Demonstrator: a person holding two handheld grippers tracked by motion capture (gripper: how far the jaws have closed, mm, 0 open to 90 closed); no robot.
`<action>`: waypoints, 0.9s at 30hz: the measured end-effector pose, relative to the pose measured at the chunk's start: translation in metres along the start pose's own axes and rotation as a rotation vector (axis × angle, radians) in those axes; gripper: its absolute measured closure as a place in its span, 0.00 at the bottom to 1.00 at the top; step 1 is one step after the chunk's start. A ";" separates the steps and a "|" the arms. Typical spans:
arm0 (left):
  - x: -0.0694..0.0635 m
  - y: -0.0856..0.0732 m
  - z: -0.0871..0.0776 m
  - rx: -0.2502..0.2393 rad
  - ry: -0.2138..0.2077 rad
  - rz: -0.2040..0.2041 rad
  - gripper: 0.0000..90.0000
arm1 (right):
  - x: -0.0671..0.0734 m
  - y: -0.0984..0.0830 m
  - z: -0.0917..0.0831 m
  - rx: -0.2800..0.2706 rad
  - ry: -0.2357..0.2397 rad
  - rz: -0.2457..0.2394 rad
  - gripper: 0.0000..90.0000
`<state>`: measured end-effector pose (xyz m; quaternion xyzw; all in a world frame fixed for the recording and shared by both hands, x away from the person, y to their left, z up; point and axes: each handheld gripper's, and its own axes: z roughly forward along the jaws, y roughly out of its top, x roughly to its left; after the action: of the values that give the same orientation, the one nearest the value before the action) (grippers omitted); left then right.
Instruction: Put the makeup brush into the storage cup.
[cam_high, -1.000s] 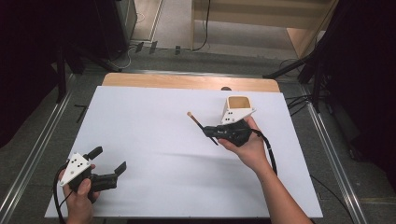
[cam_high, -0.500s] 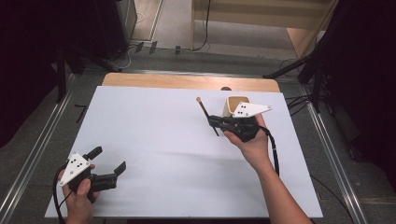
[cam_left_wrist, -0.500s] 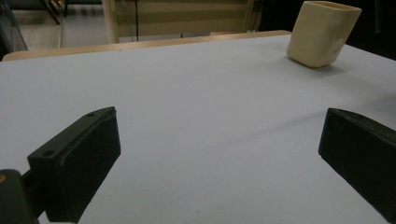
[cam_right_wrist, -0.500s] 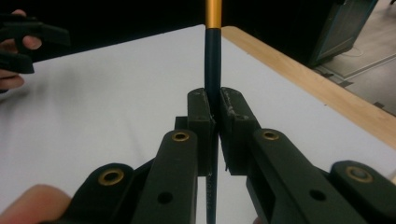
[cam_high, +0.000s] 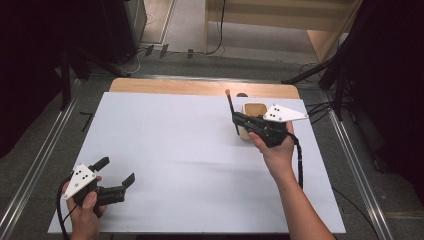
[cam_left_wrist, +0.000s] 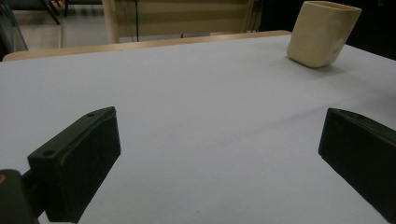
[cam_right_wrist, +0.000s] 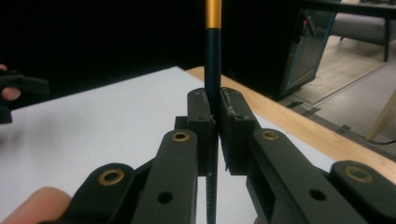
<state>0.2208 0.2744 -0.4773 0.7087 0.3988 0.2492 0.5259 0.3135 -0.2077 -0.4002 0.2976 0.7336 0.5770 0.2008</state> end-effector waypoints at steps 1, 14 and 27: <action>0.000 0.000 0.000 0.000 0.000 0.000 0.00 | -0.001 0.001 -0.001 -0.011 -0.006 0.002 0.94; -0.001 0.000 0.000 -0.003 0.000 0.003 0.00 | -0.019 0.008 -0.017 -0.113 -0.067 0.047 0.94; 0.000 0.000 0.000 -0.004 0.000 0.004 0.00 | -0.037 0.011 -0.025 -0.171 -0.132 0.088 0.94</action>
<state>0.2206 0.2741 -0.4771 0.7085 0.3968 0.2510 0.5269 0.3274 -0.2491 -0.3846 0.3484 0.6532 0.6249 0.2477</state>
